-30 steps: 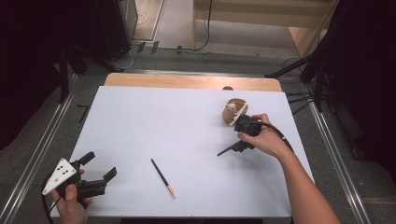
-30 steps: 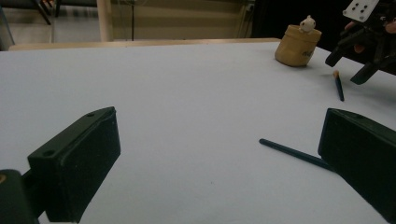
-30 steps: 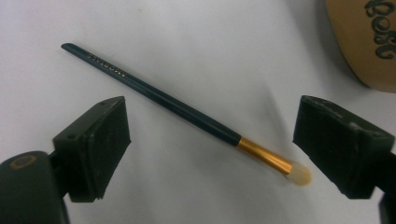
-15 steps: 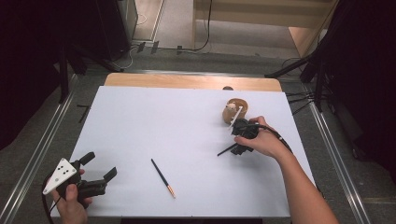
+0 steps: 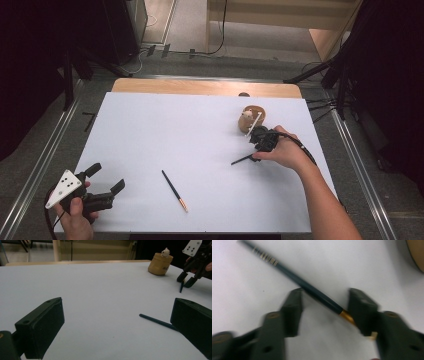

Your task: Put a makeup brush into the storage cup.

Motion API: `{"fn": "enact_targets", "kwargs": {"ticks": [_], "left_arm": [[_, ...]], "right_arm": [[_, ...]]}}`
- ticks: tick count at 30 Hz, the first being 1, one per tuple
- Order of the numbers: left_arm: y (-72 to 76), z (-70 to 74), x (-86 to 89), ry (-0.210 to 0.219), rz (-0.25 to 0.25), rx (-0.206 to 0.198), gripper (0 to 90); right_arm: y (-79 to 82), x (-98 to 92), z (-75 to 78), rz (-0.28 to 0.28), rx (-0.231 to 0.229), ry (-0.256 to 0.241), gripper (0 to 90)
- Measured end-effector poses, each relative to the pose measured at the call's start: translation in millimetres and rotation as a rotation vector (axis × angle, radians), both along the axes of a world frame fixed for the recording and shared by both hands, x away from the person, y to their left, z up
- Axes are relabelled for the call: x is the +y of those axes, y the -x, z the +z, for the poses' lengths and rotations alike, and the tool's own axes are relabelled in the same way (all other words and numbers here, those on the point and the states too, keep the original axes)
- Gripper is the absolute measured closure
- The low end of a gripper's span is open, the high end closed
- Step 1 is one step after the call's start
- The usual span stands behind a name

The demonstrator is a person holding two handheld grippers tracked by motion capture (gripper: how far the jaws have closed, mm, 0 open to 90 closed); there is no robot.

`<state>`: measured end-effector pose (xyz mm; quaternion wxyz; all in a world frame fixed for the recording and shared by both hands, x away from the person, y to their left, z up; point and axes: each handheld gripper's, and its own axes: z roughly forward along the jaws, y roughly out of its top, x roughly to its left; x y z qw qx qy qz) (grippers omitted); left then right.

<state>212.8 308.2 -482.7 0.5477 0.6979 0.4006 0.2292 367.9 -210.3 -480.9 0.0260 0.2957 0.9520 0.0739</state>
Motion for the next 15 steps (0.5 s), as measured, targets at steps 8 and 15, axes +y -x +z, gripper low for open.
{"fn": "enact_targets", "kwargs": {"ticks": [8, 15], "left_arm": [[-0.6, -0.8, -6.2, -0.009, -0.012, 0.003, 0.0], [-4.8, 0.4, -16.5, -0.029, -0.022, -0.001, 0.0]], "right_arm": [[4.1, 0.8, 0.8, -0.069, 0.000, -0.010, 84.9], [16.5, -11.3, -1.3, -0.162, -0.057, -0.115, 85.0]]}}
